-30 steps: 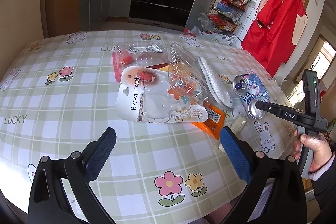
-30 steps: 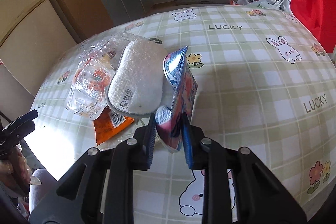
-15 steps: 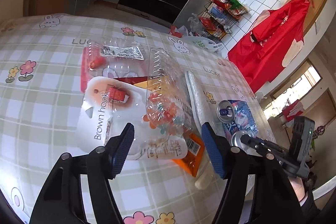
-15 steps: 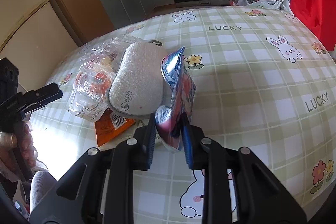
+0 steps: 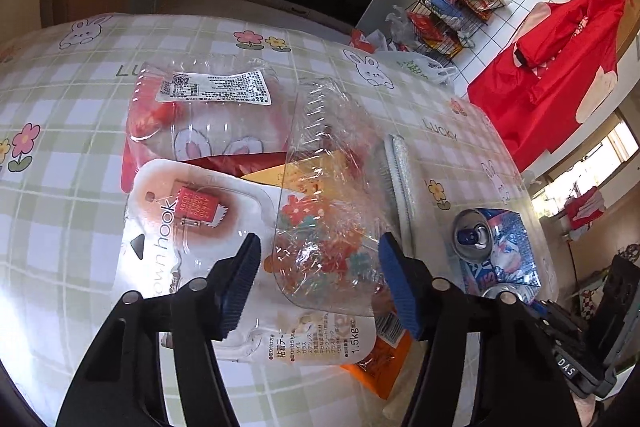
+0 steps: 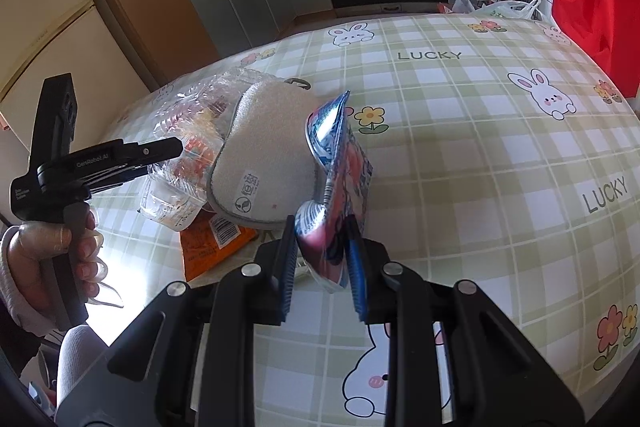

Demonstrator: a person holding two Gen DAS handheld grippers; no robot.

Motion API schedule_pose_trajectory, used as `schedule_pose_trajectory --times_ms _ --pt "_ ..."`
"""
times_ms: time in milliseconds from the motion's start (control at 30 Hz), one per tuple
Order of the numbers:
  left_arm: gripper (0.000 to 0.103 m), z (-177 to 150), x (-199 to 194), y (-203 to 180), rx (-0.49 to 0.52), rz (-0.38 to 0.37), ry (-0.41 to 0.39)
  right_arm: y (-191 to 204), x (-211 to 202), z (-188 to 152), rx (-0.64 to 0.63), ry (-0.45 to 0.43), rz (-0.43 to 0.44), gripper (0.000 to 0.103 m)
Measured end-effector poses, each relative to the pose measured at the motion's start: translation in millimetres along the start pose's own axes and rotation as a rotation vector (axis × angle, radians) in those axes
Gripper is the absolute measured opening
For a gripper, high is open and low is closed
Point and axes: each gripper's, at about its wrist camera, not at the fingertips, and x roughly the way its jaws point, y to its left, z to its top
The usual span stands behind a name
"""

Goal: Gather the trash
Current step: 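Grasp the clear plastic clamshell with the left gripper while the right gripper holds the pouch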

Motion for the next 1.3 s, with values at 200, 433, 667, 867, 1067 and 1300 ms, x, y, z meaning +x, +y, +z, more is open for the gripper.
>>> schedule_pose_trajectory --times_ms 200,433,667,867,1067,1300 --pt "0.030 -0.8 -15.5 -8.4 0.040 -0.037 -0.058 -0.3 -0.7 -1.8 0.004 -0.006 -0.001 0.026" --pt "0.023 -1.1 -53.0 -33.4 0.146 -0.068 -0.155 -1.2 -3.0 -2.2 0.014 -0.011 -0.005 0.026" --pt "0.019 1.1 -77.2 -42.5 0.175 -0.115 -0.215 1.8 -11.3 -1.7 0.013 -0.037 -0.013 0.026" --pt "0.017 1.1 -96.1 -49.8 0.181 -0.174 -0.248 3.0 -23.0 0.7 0.013 -0.071 -0.018 0.025" --pt "0.017 2.5 -116.1 -67.9 0.206 -0.231 -0.278 1.4 -42.4 0.6 0.043 -0.120 -0.019 0.025" --pt "0.017 0.0 -150.4 -84.9 0.240 -0.244 -0.329 1.0 -72.9 -2.6 0.070 -0.167 -0.012 0.025"
